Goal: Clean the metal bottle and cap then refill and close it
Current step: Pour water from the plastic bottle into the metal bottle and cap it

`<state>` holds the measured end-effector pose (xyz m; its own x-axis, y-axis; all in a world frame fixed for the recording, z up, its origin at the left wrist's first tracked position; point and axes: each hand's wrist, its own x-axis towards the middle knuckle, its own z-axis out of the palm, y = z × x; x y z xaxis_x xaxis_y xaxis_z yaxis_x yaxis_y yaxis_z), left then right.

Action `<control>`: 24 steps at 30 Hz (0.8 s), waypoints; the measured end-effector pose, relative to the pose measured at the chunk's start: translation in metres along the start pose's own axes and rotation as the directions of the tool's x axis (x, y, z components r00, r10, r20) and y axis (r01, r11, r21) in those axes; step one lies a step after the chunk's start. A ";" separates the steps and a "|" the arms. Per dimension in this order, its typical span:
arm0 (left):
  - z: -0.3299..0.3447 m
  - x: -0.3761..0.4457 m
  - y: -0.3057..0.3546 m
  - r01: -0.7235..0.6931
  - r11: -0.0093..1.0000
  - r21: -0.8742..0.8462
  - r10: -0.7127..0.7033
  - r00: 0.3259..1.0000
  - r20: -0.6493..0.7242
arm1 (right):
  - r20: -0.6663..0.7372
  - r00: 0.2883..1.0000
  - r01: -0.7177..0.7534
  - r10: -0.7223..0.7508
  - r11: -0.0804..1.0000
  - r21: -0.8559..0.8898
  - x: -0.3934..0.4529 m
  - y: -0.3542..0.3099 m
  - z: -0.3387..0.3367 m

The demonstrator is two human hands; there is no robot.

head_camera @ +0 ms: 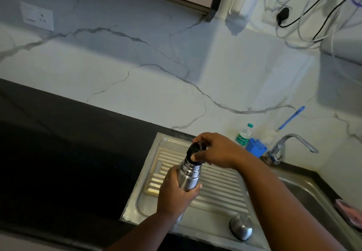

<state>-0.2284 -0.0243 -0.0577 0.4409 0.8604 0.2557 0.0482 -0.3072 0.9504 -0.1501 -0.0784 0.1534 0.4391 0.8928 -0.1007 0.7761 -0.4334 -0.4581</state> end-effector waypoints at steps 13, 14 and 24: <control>-0.002 -0.003 0.006 0.037 0.999 0.026 -0.038 0.998 0.041 | -0.145 0.947 -0.322 0.288 0.847 -0.423 -0.008 -0.026 0.025; -0.003 -0.003 0.008 0.043 0.999 0.023 -0.043 0.998 0.039 | -0.136 0.958 -0.285 0.252 0.877 -0.386 -0.009 -0.021 0.025; -0.006 -0.005 0.024 0.062 0.997 0.048 -0.066 0.994 0.083 | -0.156 0.987 -0.039 -0.029 0.908 -0.416 -0.013 -0.009 0.038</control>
<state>-0.2348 -0.0333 -0.0352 0.5091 0.8423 0.1768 0.1185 -0.2720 0.9550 -0.1801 -0.0813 0.1258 0.4817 0.8748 0.0519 0.8762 -0.4798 -0.0446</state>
